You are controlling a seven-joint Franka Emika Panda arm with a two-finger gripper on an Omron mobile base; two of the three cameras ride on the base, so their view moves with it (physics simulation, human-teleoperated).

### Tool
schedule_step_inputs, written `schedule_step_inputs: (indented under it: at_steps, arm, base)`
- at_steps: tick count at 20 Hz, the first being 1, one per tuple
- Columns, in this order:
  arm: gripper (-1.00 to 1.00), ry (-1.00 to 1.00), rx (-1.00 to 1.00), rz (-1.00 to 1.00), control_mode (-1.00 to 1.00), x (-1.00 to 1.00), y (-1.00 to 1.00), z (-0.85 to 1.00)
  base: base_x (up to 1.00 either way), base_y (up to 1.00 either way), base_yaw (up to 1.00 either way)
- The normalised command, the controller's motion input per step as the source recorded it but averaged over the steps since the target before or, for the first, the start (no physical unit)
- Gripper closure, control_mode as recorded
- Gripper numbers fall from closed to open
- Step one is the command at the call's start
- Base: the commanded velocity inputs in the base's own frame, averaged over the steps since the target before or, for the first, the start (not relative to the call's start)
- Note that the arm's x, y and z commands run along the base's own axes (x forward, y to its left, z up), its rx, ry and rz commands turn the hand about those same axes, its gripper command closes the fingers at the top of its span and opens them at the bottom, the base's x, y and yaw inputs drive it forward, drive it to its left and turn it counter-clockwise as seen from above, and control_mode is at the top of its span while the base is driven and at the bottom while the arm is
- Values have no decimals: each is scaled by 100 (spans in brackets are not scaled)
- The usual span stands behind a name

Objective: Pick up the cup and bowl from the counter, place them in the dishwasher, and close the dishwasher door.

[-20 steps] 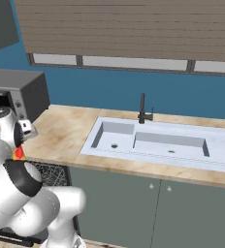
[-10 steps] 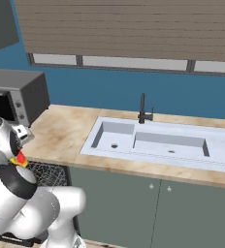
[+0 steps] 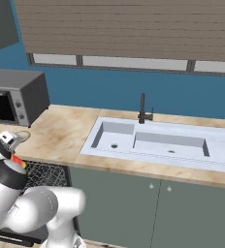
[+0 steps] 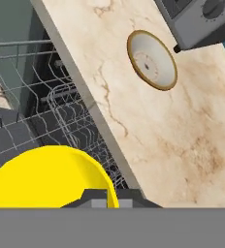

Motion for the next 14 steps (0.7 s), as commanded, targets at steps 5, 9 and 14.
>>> schedule_step_inputs:
  at_steps: [5,9,14]
  arm:
    - [100,-11,0,14,-100,-22,0,-15]
    - [100,-5,0,14,-100,-5,0,-45]
    - [100,-4,0,12,-100,0,0,-47]
  base:
    - [0,0,0]
    - [0,0,0]
    - [0,0,0]
